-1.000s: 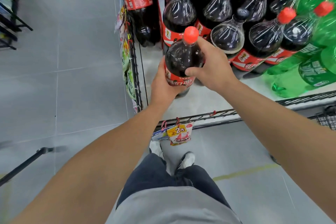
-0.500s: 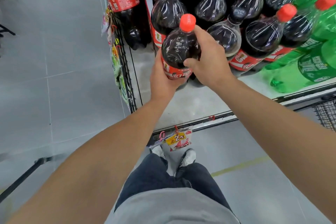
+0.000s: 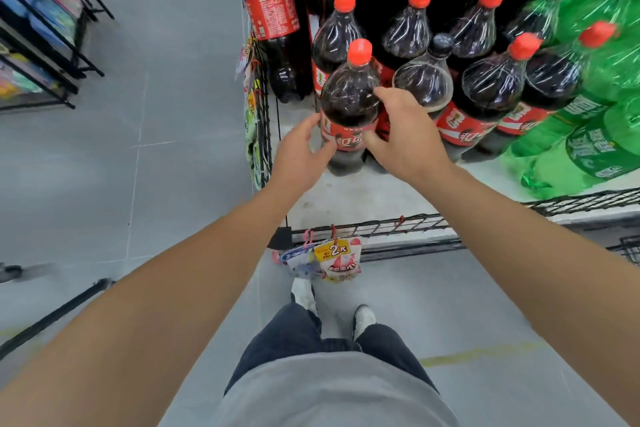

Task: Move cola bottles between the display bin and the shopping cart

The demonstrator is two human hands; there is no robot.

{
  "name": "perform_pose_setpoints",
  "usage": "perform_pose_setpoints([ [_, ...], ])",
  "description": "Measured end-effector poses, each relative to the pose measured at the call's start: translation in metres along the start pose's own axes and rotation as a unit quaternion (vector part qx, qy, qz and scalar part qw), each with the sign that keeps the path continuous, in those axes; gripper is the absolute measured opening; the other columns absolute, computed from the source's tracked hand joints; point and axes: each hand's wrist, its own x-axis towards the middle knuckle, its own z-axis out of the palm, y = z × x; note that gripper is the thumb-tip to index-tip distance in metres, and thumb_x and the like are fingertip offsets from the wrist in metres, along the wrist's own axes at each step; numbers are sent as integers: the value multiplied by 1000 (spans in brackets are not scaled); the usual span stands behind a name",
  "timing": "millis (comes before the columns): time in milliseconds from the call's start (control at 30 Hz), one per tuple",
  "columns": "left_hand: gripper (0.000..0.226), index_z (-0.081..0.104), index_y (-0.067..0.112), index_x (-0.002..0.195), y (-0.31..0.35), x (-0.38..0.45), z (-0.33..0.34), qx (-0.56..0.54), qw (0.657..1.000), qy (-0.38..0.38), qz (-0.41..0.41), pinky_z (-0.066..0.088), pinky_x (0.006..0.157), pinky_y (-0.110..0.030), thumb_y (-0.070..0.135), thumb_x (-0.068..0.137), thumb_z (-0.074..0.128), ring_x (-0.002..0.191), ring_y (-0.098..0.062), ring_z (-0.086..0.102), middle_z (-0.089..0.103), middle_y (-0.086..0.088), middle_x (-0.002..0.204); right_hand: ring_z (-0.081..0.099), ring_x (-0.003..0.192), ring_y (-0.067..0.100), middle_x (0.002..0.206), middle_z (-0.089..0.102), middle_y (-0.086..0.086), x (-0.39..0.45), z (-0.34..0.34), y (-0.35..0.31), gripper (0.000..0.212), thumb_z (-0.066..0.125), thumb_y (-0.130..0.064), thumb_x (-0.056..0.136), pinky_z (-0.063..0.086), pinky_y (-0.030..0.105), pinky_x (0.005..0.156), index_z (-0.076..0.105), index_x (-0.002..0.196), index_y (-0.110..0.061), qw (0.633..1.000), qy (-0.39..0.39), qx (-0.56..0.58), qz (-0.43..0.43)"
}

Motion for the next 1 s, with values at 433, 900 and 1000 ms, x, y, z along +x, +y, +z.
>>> perform_pose_setpoints([
  [433, 64, 39, 15, 153, 55, -135, 5, 220, 974, 39, 44, 25, 115, -27, 31, 96, 64, 145, -19, 36, 42, -3, 157, 33, 148, 40, 153, 47, 15, -101, -40, 47, 74, 65, -45, 91, 24, 50, 124, 44, 151, -6, 957, -101, -213, -169],
  [900, 73, 32, 19, 156, 79, -251, 76, 308, 940, -54, 136, 25, 121, -40, 41, 95, 63, 149, -25, 27, 29, -5, 163, 9, 158, 34, 168, 25, 5, -266, -87, 86, 81, 56, -54, 97, 8, 47, 128, 25, 161, -17, 959, -87, -256, -86],
  [1000, 72, 32, 17, 156, 98, -276, 104, 319, 929, -77, 173, 22, 119, -35, 41, 96, 62, 149, -25, 27, 29, -6, 163, 8, 159, 33, 168, 24, 4, -307, -108, 108, 79, 56, -52, 97, 7, 47, 128, 25, 161, -18, 964, -79, -250, -35],
])
